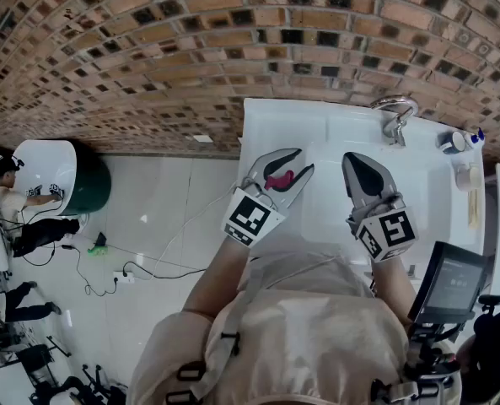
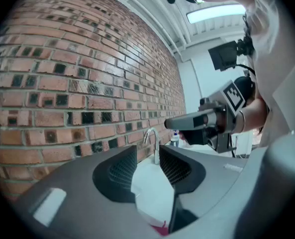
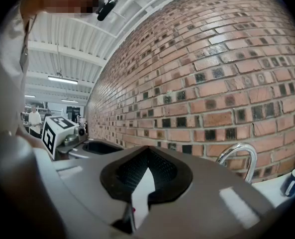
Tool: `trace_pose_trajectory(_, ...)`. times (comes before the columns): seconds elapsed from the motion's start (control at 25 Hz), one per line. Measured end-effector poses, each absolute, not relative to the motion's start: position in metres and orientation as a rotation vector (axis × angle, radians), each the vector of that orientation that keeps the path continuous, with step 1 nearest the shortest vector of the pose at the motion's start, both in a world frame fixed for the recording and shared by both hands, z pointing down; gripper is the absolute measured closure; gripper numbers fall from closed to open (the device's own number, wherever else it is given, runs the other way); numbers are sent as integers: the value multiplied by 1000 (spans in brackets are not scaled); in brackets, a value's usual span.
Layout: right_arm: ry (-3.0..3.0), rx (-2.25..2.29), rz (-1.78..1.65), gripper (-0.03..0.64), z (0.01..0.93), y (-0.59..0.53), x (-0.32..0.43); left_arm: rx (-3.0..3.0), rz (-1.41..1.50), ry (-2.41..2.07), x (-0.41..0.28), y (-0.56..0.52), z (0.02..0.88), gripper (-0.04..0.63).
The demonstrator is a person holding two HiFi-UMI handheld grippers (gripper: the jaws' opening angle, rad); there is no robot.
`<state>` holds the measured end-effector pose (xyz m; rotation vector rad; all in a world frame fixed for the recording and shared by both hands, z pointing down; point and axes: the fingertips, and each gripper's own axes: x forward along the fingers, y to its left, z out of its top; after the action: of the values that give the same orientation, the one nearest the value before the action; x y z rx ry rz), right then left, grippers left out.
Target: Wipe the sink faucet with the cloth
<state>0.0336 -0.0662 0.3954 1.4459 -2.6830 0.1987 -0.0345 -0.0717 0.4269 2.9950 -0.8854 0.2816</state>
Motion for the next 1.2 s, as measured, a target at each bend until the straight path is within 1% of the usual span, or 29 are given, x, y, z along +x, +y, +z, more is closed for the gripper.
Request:
trace_pose_trajectory(0.28,-2670,1417,282,627,423,-75,30,2957,544,-856,-45,-71,488,363)
trace_pose_trajectory(0.36,-2666,1410,320,627,433,-77,30,2909,663,-802,-48,-67,518,310)
trace_pose_trajectory(0.44,-2655,1401,359,627,443,-77,30,2848,800,-743,-52,-57,552,278)
trace_pose_trajectory(0.64,-2645,1377,412,627,460,-78,28,2710,1051,-641,-67,-38,618,275)
trace_pose_trajectory(0.88,-2618,1347,475,627,478,-77,27,2575,1171,-632,-83,-40,668,275)
trace_pose_trajectory(1.2,-2587,1337,519,627,494,-81,33,2495,1376,-548,-89,-37,713,273)
